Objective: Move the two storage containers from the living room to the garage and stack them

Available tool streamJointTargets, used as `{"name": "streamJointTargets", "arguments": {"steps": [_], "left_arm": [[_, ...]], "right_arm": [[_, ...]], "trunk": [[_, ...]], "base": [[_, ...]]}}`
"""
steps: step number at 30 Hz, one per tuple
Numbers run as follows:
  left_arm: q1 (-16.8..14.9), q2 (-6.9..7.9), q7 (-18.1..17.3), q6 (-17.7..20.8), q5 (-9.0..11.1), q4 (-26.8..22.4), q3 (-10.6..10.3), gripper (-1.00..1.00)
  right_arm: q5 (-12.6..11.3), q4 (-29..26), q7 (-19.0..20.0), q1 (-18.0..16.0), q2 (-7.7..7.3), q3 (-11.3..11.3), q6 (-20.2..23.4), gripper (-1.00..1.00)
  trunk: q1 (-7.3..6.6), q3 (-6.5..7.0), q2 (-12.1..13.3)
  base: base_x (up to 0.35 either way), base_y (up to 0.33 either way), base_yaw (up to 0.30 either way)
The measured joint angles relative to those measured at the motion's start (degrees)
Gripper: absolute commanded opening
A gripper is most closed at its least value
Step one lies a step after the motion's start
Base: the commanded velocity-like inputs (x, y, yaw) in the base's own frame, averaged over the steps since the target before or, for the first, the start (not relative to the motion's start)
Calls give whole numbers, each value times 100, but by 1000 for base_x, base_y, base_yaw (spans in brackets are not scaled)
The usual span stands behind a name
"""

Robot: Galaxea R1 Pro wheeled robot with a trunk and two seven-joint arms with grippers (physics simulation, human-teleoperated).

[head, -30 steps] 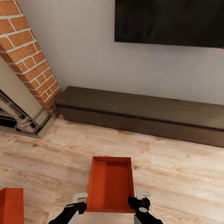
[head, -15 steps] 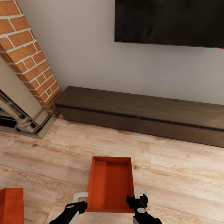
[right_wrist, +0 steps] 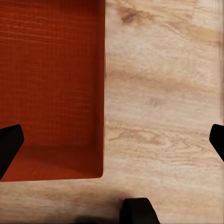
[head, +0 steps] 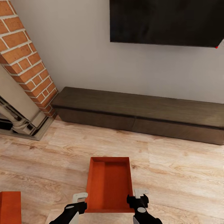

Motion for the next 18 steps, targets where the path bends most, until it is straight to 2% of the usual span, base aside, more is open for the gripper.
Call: {"name": "streamJointTargets", "arguments": {"steps": [18], "left_arm": [[1, 1, 2, 1, 17, -1, 2, 100]], "right_arm": [[-22, 0, 39, 0, 0, -6, -1, 100]], "trunk": [[0, 1, 0]], "base": [[0, 0, -29]]}}
